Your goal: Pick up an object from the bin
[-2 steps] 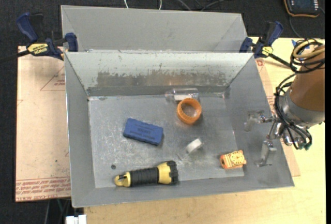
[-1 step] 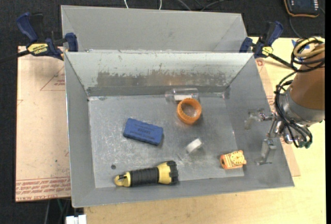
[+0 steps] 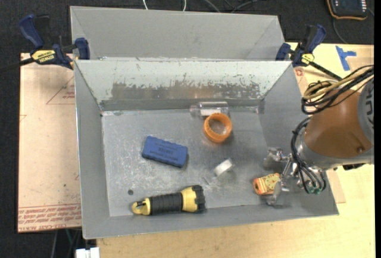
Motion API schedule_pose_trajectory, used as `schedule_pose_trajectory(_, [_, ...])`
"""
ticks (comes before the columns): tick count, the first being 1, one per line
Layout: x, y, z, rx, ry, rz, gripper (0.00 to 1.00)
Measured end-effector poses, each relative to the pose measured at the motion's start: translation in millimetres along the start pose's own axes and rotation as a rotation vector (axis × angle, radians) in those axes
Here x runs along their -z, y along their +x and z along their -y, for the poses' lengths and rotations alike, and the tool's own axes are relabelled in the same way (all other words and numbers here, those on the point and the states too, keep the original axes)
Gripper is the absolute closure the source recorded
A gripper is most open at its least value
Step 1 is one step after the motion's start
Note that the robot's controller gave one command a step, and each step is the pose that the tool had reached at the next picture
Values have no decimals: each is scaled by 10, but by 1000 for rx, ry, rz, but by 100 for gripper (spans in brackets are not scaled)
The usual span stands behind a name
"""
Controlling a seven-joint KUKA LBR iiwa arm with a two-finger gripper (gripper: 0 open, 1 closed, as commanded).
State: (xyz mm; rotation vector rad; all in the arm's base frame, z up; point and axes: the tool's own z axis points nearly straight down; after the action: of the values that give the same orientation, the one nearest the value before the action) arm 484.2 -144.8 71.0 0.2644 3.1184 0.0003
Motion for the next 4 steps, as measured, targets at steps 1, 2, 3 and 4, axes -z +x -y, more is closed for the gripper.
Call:
schedule_pose_trajectory(1, [580,42,-156,464,1,2,0])
schedule_pose_trajectory(2, [47,-4,-22,44,0,3,0])
schedule_pose_trajectory(3, [3,-123,-20,670,-5,10,0])
schedule_pose_trajectory(4, [39,-15,-33,99,-1,3,100])
